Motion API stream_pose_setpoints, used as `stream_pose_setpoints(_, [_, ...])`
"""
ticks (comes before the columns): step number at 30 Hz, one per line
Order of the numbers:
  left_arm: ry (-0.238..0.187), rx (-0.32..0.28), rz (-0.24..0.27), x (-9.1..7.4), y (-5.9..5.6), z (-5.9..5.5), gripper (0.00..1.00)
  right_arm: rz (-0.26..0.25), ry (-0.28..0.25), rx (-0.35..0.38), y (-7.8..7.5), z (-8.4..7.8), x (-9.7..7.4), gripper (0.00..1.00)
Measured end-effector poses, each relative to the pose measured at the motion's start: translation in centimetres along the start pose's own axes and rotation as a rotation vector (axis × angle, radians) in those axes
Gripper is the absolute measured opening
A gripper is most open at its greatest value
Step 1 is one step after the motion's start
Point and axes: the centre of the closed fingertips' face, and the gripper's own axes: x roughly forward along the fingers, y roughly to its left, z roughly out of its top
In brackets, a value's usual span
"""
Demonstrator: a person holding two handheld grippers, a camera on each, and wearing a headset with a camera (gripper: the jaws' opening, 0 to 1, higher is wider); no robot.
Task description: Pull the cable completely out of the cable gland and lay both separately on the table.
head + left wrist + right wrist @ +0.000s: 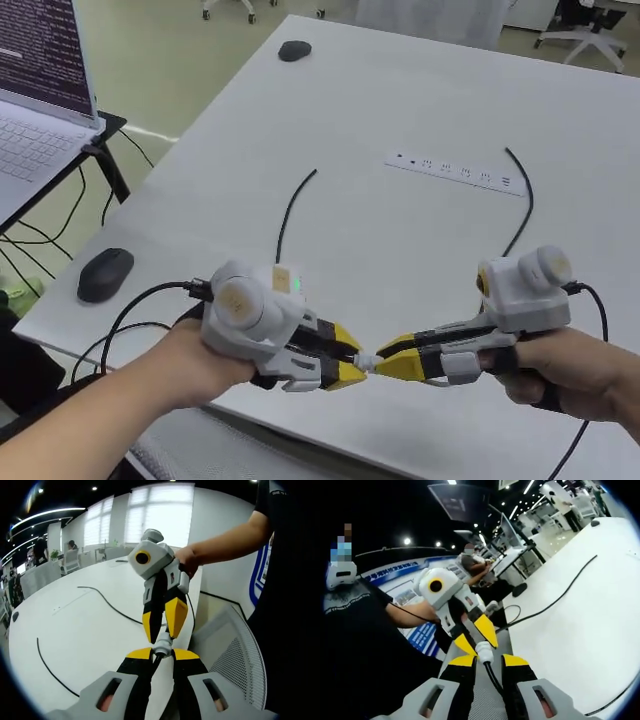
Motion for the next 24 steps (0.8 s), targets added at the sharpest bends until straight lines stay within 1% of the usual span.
stream_pose_setpoints(2, [0.003,-0.002,-0.003,0.2,-0.1,0.0,0.14,0.006,-0.013,-0.011,0.2,0.2,0.0,0.15])
stream_pose_setpoints(3, [0.005,-0.003,-0.004,0.3,-0.2,0.0,0.14,0.007,-0.011,-0.027,0.3,0.2,0.0,0.13])
stream_pose_setpoints(5, [0.012,-0.001,-0.001,0.4,-0.1,-0.1,0.14,0.018,0.001,-0.030,0.6,0.0,0.1,0.09])
stream_pose_setpoints(8, [0.010,-0.005,0.000,0.5,-0.1,0.0,0.14,0.013,0.004,-0.035,0.7,-0.1,0.1,0.09])
stream_pose_setpoints(10, [0.017,-0.003,-0.004,0.7,-0.1,-0.1,0.14,0.011,0.020,-0.029,0.7,-0.4,0.1,0.09])
stream_pose_setpoints(13, [0.023,-0.007,-0.010,0.9,-0.2,-0.1,0.14,0.011,0.041,-0.046,0.6,-0.7,-0.1,0.09])
stream_pose_setpoints(14, [0.025,-0.003,-0.010,0.9,-0.2,-0.1,0.14,0.007,0.047,-0.062,0.5,-0.8,-0.1,0.09])
stream_pose_setpoints(15, [0.028,-0.005,-0.009,1.0,-0.1,-0.2,0.14,-0.006,0.048,-0.122,0.3,-0.7,-0.2,0.08])
stream_pose_setpoints(16, [0.027,-0.015,-0.011,0.9,-0.1,-0.2,0.14,-0.004,0.049,-0.124,0.4,-0.7,-0.2,0.08])
stream_pose_setpoints(17, [0.025,-0.027,-0.013,1.0,0.0,-0.3,0.14,-0.012,0.054,-0.144,0.3,-0.7,-0.2,0.08])
stream_pose_setpoints(18, [0.026,-0.028,-0.012,1.0,0.0,-0.3,0.14,-0.028,0.058,-0.182,0.1,-0.7,-0.2,0.07])
stream_pose_setpoints(19, [0.029,-0.036,-0.016,1.0,0.1,-0.4,0.14,-0.042,0.080,-0.255,0.2,-0.8,-0.1,0.07])
stream_pose_setpoints(23, [0.044,-0.053,-0.025,0.8,0.1,-0.7,0.14,-0.101,0.135,-0.430,0.6,-0.9,0.5,0.07])
stream_pose_setpoints(24, [0.046,-0.059,-0.028,0.7,0.2,-0.8,0.14,-0.129,0.149,-0.488,-0.1,-0.9,0.4,0.07])
